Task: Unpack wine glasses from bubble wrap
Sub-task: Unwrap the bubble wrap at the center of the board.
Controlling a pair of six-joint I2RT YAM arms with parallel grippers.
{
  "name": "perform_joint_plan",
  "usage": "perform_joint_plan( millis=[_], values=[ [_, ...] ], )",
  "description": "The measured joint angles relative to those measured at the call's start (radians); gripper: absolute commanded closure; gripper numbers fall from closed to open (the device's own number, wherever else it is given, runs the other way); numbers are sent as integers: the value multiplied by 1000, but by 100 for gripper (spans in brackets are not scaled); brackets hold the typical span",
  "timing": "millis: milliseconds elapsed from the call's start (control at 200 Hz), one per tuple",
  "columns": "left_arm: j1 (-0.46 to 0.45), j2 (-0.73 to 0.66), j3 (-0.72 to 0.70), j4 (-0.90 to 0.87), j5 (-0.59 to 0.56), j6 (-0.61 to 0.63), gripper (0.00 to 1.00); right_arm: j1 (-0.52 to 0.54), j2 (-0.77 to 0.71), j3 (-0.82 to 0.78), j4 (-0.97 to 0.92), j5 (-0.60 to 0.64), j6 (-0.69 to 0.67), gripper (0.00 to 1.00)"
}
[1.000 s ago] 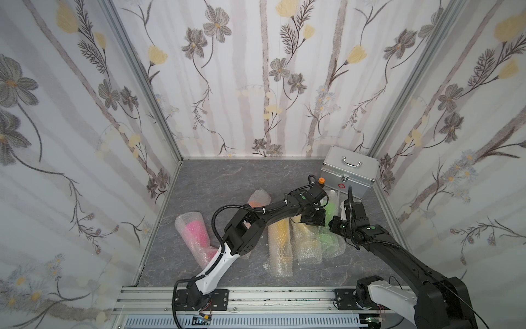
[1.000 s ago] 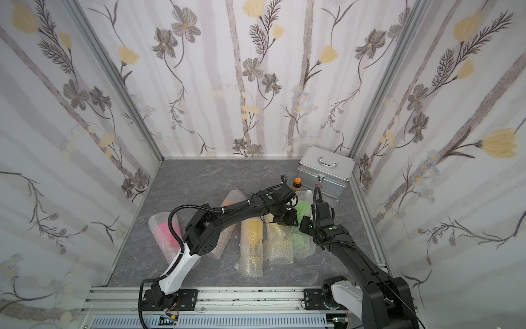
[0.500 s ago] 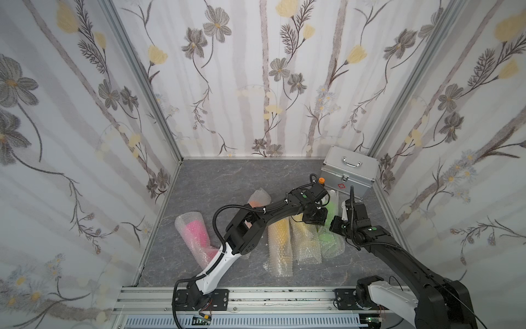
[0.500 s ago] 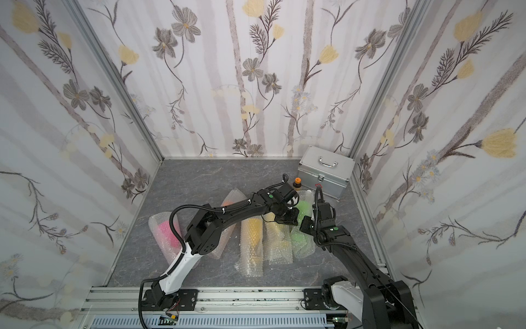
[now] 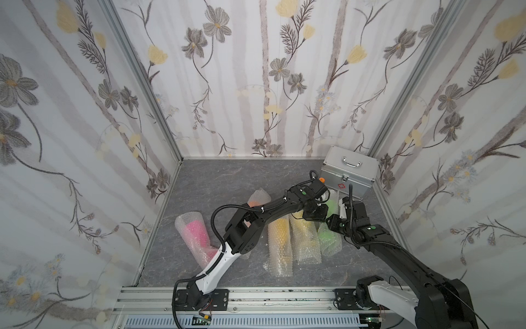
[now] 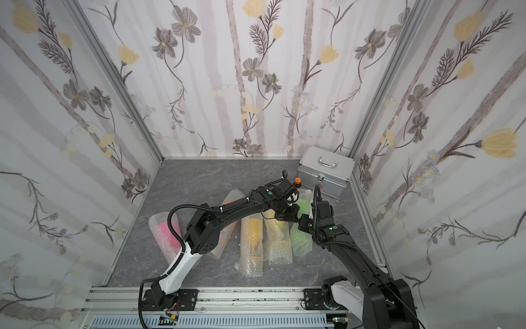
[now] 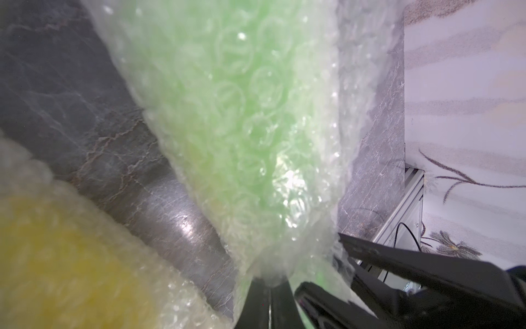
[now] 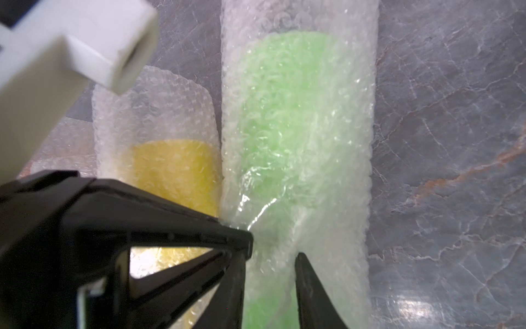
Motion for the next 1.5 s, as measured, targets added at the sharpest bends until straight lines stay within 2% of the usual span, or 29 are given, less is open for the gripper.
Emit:
perform_joint_plan(
  millis=[590, 1499],
  values=[
    [0, -6, 0, -19, -11, 27, 100, -29, 111, 56, 33, 24, -27, 66],
    [0, -11, -35, -19, -31, 29, 100, -115, 129, 72, 150, -76, -1, 64]
  ],
)
